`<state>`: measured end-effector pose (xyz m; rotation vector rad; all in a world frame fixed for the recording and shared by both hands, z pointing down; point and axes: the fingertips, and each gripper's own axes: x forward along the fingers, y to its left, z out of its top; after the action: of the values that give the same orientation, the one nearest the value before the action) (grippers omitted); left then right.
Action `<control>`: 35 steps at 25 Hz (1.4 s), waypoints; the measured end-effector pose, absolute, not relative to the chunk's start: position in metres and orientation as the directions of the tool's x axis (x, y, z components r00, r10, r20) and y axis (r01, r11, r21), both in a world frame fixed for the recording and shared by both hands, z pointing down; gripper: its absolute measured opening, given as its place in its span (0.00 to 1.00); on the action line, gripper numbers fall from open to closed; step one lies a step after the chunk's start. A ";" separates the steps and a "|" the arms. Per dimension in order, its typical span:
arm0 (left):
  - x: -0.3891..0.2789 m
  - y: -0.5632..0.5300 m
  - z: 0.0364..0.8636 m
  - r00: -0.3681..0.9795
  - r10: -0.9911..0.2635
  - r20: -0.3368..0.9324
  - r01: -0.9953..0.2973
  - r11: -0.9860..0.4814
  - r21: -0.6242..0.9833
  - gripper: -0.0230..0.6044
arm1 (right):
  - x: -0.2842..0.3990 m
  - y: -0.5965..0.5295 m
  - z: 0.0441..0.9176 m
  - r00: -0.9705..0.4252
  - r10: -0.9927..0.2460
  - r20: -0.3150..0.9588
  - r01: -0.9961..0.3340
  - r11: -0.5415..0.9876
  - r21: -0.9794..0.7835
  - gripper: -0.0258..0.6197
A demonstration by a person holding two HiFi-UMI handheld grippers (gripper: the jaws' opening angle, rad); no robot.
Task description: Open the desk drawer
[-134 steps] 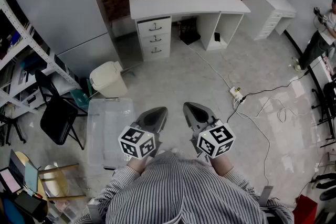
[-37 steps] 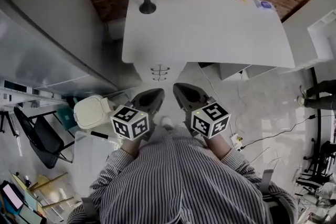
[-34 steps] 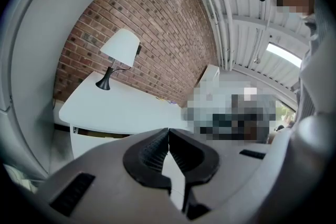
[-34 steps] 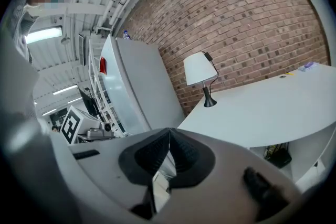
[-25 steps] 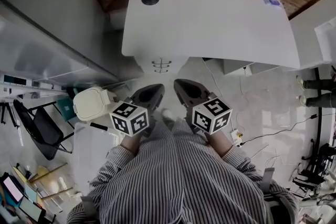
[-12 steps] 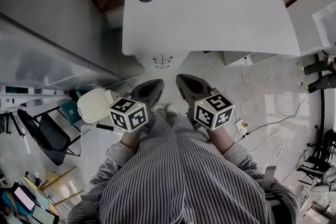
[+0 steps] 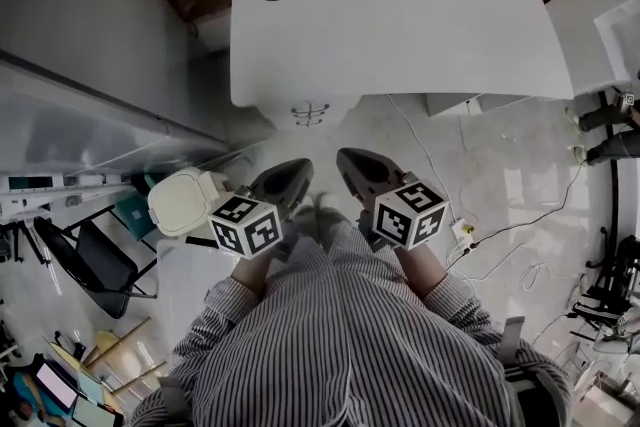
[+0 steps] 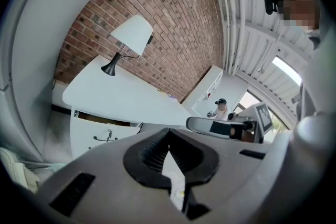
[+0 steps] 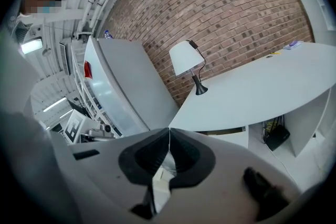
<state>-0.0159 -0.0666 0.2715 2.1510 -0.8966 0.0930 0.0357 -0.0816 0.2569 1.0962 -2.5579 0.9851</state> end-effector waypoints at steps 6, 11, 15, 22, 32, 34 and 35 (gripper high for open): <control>-0.028 -0.075 0.282 0.742 -0.581 0.333 -0.614 -0.392 0.685 0.06 | 0.050 -0.096 0.273 -0.694 -0.572 0.437 -0.715 0.475 -0.512 0.07; -0.035 -0.089 0.299 0.728 -0.591 0.347 -0.622 -0.355 0.698 0.06 | 0.046 -0.098 0.295 -0.705 -0.544 0.454 -0.701 0.443 -0.558 0.07; -0.036 -0.095 0.320 0.719 -0.591 0.364 -0.625 -0.321 0.712 0.06 | 0.043 -0.103 0.317 -0.705 -0.540 0.460 -0.698 0.411 -0.586 0.07; -0.031 -0.098 0.375 0.737 -0.526 0.424 -0.627 -0.301 0.718 0.06 | 0.032 -0.110 0.362 -0.739 -0.517 0.432 -0.652 0.385 -0.653 0.07; -0.018 -0.098 0.454 0.756 -0.488 0.436 -0.599 -0.249 0.761 0.06 | 0.032 -0.117 0.440 -0.748 -0.496 0.442 -0.626 0.306 -0.717 0.07; -0.018 -0.099 0.468 0.747 -0.500 0.439 -0.597 -0.214 0.773 0.06 | 0.031 -0.117 0.456 -0.744 -0.495 0.450 -0.628 0.285 -0.725 0.07; -0.019 -0.098 0.475 0.740 -0.506 0.443 -0.599 -0.197 0.776 0.06 | 0.030 -0.116 0.463 -0.742 -0.493 0.454 -0.629 0.275 -0.727 0.07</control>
<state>-0.0195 -0.0980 0.4751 1.8495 -0.8565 0.1074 0.0297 -0.1156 0.4632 1.0615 -2.3947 1.4686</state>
